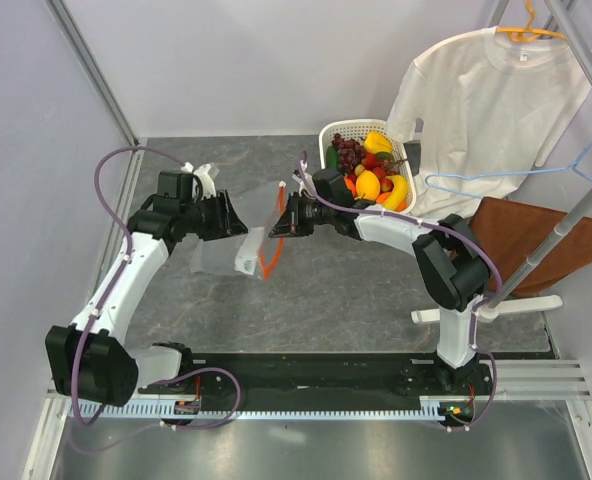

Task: Place the food in the zip-top bag and seal the zipper
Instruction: Open the zipper of the food storage bag.

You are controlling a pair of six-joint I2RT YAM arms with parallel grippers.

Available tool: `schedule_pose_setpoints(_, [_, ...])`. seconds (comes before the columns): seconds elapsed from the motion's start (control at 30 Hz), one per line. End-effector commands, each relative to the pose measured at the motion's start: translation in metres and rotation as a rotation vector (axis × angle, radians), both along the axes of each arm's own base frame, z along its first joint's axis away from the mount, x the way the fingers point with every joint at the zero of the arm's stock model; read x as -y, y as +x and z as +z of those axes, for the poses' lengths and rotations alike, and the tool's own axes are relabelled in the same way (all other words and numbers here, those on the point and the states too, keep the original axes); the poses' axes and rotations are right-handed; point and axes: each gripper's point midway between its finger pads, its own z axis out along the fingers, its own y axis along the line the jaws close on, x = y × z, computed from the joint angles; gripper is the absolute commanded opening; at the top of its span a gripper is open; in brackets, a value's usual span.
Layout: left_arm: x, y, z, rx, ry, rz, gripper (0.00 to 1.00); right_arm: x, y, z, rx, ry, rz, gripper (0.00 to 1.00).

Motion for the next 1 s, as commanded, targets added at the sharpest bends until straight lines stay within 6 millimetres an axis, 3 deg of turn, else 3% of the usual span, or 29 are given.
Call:
schedule_pose_setpoints(0.0, [-0.013,0.004,0.042,0.184,0.127,-0.079,0.57,0.001,-0.008,0.06,0.158,0.073,0.054,0.0])
schedule_pose_setpoints(0.03, [-0.011,0.004,0.05,0.211,0.128,-0.094,0.68,0.001,-0.011,0.063,0.165,0.069,0.062,0.0])
schedule_pose_setpoints(0.1, [-0.004,0.002,0.06,0.253,0.146,-0.145,0.76,0.002,-0.018,0.078,0.211,0.075,0.066,0.0])
schedule_pose_setpoints(0.23, [0.014,-0.005,0.078,0.31,0.162,-0.224,0.77,0.002,-0.028,0.081,0.222,0.064,0.066,0.0])
schedule_pose_setpoints(0.4, [0.039,-0.02,0.078,0.334,0.183,-0.308,0.77,-0.005,-0.032,0.084,0.2,0.076,0.073,0.0])
schedule_pose_setpoints(0.57, [0.035,-0.004,0.068,0.346,0.293,-0.282,0.73,-0.013,-0.04,0.089,0.208,0.095,0.104,0.0])
schedule_pose_setpoints(0.63, [0.027,0.004,0.062,0.333,0.351,-0.248,0.66,-0.013,-0.041,0.09,0.207,0.095,0.105,0.0])
schedule_pose_setpoints(0.77, [0.016,0.004,0.05,0.265,0.397,-0.22,0.38,-0.01,-0.042,0.089,0.22,0.083,0.108,0.0])
schedule_pose_setpoints(0.8, [0.017,0.0,0.048,0.25,0.382,-0.231,0.35,-0.009,-0.042,0.086,0.216,0.074,0.107,0.0])
schedule_pose_setpoints(0.9, [0.012,-0.001,0.055,0.256,0.36,-0.208,0.16,-0.006,-0.044,0.079,0.223,0.047,0.119,0.0])
schedule_pose_setpoints(0.97, [-0.004,0.006,0.064,0.261,0.347,-0.138,0.02,-0.001,-0.039,0.071,0.235,-0.003,0.105,0.0])
